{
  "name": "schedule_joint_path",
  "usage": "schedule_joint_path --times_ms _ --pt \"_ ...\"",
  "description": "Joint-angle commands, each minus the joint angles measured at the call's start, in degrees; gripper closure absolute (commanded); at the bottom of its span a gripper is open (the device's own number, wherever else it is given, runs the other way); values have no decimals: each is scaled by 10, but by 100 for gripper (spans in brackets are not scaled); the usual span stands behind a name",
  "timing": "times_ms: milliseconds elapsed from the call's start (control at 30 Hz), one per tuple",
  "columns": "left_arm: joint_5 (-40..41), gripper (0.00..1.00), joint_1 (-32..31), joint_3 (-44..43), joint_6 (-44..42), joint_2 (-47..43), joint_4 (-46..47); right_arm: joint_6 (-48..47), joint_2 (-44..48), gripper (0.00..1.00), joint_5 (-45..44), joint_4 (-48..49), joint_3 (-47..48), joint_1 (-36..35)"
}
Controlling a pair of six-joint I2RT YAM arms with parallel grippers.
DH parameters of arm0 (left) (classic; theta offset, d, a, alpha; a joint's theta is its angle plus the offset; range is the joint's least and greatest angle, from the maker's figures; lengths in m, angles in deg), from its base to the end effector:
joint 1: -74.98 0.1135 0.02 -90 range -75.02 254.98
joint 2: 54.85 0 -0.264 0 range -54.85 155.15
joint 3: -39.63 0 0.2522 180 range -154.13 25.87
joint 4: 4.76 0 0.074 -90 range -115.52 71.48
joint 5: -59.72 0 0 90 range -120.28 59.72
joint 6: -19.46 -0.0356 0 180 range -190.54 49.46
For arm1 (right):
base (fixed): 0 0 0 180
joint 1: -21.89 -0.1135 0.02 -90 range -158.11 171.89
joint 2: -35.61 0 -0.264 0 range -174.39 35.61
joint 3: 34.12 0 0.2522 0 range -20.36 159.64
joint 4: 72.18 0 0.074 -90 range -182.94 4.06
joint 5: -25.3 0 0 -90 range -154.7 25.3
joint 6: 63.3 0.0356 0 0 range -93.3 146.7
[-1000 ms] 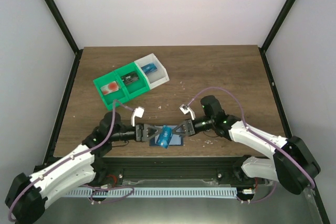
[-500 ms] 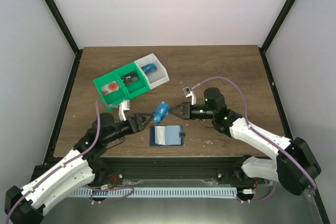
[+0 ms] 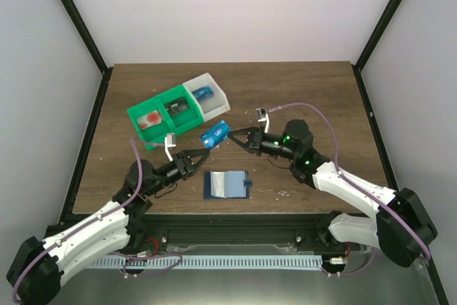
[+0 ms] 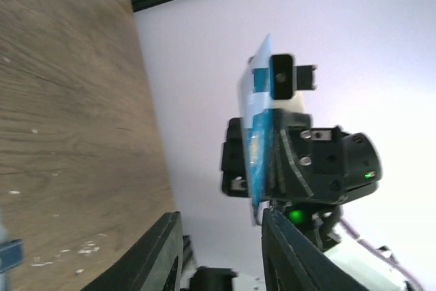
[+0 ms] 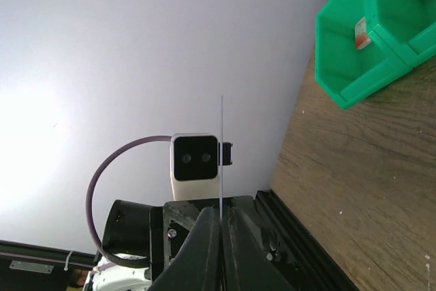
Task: Take the credit cards out of the card holder
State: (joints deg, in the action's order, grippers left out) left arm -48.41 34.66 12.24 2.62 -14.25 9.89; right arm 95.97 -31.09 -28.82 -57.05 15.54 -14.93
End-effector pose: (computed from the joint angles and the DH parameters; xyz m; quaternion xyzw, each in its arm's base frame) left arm 0.1246 -0.1203 0.2304 -0.0867 0.6932 -0.6515 0.2958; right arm 0.1952 0.1722 0.2786 -0.0145 0.7164 0.6617 0.2207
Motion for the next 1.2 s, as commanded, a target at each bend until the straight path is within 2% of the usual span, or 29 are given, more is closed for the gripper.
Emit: schedule_joint_path --times_ms 0,400,567,767,833,967,1067,1167 --pt "7 67 -5 8 27 2 98 31 5 99 -10 31 -16 4" --pt "47 83 -8 14 36 -1 92 52 6 100 7 56 -41 4" --pt "56 100 -7 10 34 -1 79 53 7 99 14 56 -45 4" --pt "58 100 -8 8 23 -2 61 46 11 97 19 53 -63 4" --pt "62 100 -7 8 18 -3 61 38 12 90 21 46 -65 5" --pt "71 100 -6 8 6 -10 28 9 29 66 8 1 -66 4" --pt "76 100 0 7 0 -18 11 -20 48 53 -1 -29 -69 4" --pt "76 100 10 1 -7 -22 -10 -54 74 33 -16 -80 -69 4"
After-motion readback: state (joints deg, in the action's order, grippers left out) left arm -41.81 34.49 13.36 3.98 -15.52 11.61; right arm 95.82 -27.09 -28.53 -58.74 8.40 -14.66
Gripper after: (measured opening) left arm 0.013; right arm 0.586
